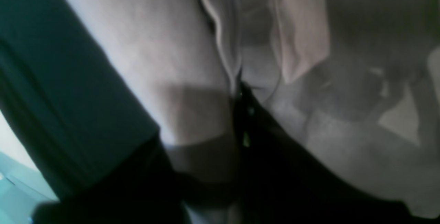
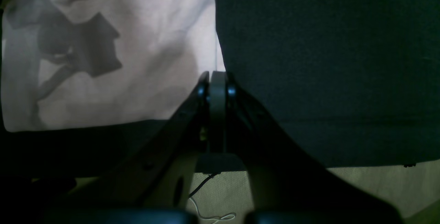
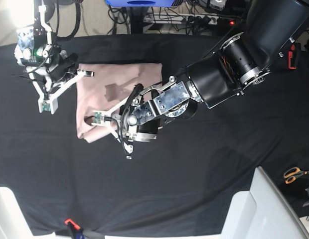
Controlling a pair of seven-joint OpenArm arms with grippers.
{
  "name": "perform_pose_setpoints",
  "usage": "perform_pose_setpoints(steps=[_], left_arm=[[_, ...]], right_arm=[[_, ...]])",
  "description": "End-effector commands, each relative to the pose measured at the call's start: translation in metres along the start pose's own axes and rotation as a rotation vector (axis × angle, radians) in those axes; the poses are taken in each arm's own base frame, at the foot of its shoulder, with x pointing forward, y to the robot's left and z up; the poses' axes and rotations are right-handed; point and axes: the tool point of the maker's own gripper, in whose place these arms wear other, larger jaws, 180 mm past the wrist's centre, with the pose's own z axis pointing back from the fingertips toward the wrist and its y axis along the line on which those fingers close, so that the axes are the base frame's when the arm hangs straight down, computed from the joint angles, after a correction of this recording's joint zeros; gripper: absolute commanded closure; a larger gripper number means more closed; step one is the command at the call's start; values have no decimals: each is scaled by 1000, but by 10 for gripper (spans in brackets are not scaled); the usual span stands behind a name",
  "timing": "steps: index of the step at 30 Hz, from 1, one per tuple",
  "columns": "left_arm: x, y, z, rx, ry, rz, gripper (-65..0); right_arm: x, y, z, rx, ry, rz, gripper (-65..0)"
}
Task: Fold the T-shirt properly
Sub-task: 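Lower the bundle onto the table and square it with the left gripper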
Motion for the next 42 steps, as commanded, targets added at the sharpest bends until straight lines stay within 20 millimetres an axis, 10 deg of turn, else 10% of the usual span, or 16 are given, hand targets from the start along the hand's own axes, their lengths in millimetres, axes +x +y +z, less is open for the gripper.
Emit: perform_pose_setpoints(steps=[1,27,38,42], left_arm=[[6,22,7,48,-9,-8,0],[-12,49,2,106,60,-54,0],[-4,58,2,116,-10,-42,-650],[4,84,14,163,-33,-48,-650]], right_arm=[[10,-1,2,-1,-36,5,-6],[-7,-8,-15,-20,35,-2,-5],[-4,-4,-16,-12,28,0,-5],[-4,-4,-16,-13,29,1,-5]])
